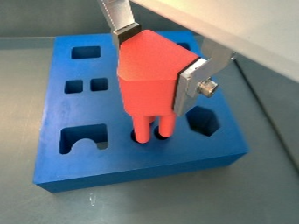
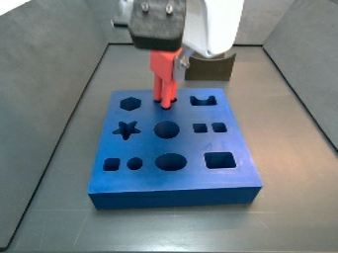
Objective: Pick up the 3 prong object. Move up. Place the 3 prong object on the fixture. Regrasp the 3 prong object. Move to above the board. Insert the 3 prong object.
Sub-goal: Insert the 3 prong object.
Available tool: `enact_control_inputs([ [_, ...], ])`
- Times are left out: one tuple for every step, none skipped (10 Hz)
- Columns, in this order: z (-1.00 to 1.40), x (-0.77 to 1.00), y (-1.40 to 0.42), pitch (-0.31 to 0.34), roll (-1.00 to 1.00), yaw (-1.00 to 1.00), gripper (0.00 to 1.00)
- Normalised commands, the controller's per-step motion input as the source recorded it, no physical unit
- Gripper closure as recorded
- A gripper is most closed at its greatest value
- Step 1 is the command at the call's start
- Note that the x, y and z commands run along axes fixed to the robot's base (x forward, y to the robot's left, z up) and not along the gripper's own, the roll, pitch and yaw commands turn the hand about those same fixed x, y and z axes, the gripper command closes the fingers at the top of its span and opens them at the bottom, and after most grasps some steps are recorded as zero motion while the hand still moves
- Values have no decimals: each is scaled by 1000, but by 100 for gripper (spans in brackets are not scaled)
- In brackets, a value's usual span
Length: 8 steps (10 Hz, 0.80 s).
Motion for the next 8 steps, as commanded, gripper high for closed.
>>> enact_control_inputs([
  [-69, 0, 0, 0, 0, 0, 100],
  [-174, 0, 0, 0, 0, 0, 100],
  [-377, -40, -3, 0, 29, 0, 100],
  [-371, 0, -100, -43, 0, 0, 100],
  [-286, 0, -146, -106, -3, 0, 100],
  [-229, 0, -71, -54, 0, -203, 100],
  [-334, 6, 0, 0, 0, -411, 100],
  [-377, 20, 6, 0, 0, -457, 100],
])
